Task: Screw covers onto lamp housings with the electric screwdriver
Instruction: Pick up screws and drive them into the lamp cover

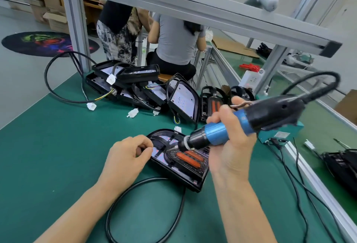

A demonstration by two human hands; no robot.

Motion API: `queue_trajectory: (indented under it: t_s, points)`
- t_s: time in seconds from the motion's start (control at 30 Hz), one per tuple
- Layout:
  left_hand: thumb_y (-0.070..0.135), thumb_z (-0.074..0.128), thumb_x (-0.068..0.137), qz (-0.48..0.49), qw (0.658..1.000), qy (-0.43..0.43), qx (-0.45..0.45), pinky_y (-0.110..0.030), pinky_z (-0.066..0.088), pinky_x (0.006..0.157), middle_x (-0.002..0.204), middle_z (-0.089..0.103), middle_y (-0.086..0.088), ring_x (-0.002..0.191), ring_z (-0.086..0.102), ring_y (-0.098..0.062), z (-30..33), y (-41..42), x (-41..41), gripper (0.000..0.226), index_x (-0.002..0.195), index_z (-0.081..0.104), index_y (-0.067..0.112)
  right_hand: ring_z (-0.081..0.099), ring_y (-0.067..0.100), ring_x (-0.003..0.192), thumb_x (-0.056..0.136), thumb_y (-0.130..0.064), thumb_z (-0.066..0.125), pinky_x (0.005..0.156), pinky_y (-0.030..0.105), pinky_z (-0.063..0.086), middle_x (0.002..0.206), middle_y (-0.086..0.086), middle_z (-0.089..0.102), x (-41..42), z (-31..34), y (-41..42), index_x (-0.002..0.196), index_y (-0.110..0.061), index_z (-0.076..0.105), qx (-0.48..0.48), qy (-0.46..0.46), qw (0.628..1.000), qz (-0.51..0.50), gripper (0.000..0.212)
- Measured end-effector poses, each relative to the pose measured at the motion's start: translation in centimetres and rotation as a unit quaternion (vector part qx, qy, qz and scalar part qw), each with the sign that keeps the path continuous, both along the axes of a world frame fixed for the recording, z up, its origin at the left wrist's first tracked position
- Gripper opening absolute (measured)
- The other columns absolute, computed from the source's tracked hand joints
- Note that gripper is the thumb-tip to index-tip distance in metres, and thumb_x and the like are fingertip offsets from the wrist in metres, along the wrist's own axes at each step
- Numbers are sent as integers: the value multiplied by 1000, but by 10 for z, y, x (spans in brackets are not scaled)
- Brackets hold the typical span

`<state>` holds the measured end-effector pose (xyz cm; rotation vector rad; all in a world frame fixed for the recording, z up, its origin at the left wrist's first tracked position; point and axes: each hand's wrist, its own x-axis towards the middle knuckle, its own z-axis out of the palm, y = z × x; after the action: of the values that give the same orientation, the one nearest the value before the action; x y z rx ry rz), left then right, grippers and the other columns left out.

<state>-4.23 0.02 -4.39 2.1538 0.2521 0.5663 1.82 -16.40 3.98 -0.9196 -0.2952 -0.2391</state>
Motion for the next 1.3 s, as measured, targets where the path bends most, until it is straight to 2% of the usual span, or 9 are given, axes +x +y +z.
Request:
queue_trajectory:
  t_s: [0.13, 0.23, 0.4, 0.57, 0.7, 0.83, 0.97, 1.07, 1.3]
  points:
    - [3, 69, 77, -19, 998, -53, 5, -12, 35, 57, 64, 58, 13, 59, 48, -3, 19, -10, 6, 26, 69, 66, 28, 52, 11, 56, 78, -3, 61, 63, 24, 46, 64, -7, 54, -1, 9, -41, 96, -19, 56, 50, -17, 996, -78, 24]
    - [8, 70, 78, -67, 997, -46, 18, -26, 41, 64, 61, 59, 9, 59, 48, -4, 36, -32, 27, 23, 70, 66, 29, 51, 9, 55, 77, -6, 61, 62, 22, 45, 62, -6, 53, 0, 12, -73, 94, -19, 55, 73, -8, 987, -144, 23]
    - [13, 66, 81, -170, 981, 11, 88, -25, 40, 69, 63, 56, 16, 63, 49, -4, 56, -85, 76, 13, 73, 69, 23, 53, 8, 55, 86, -1, 58, 62, 21, 47, 63, -7, 53, -6, 3, -107, 94, -20, 57, 74, 1, 982, -175, 21]
    - [4, 57, 84, -226, 940, 124, 223, -34, 52, 84, 90, 71, -1, 86, 64, -19, 55, -136, 131, 21, 87, 74, 15, 54, 8, 55, 80, -5, 61, 62, 20, 48, 61, -9, 55, -8, 1, -126, 93, -20, 57, 66, -2, 982, -179, 20]
    - [-4, 50, 82, -222, 893, 204, 333, -35, 51, 72, 90, 67, -12, 78, 58, -29, 35, -156, 152, 22, 81, 66, 11, 53, 9, 56, 77, -6, 63, 63, 22, 49, 62, -9, 54, -9, -1, -139, 93, -21, 58, 51, 0, 979, -199, 22]
    - [-5, 52, 81, -197, 876, 216, 383, -32, 43, 67, 97, 68, -8, 87, 63, -28, 23, -168, 162, 26, 95, 69, 9, 53, 10, 58, 79, -6, 63, 66, 24, 48, 67, -7, 54, -6, 2, -150, 93, -21, 59, 52, -7, 978, -201, 21]
    - [-1, 56, 80, -168, 865, 208, 423, -33, 34, 88, 89, 70, -1, 87, 62, -24, 16, -168, 164, 22, 78, 62, 20, 54, 9, 57, 77, -6, 63, 63, 23, 49, 64, -8, 56, -3, 1, -153, 93, -21, 59, 59, -4, 976, -209, 22]
    - [-1, 53, 80, -149, 860, 207, 442, -38, 28, 101, 63, 55, -2, 73, 57, -26, 13, -168, 161, 32, 59, 40, 19, 54, 9, 57, 77, -6, 63, 62, 22, 49, 63, -8, 55, -3, 0, -153, 93, -20, 59, 59, 0, 977, -205, 22]
    - [0, 50, 81, -170, 845, 183, 472, -36, 27, 87, 57, 40, 1, 54, 36, -18, 18, -166, 157, 32, 60, 33, 17, 54, 9, 56, 82, -1, 61, 62, 22, 49, 63, -8, 55, -5, 2, -151, 93, -21, 59, 58, -8, 978, -198, 23]
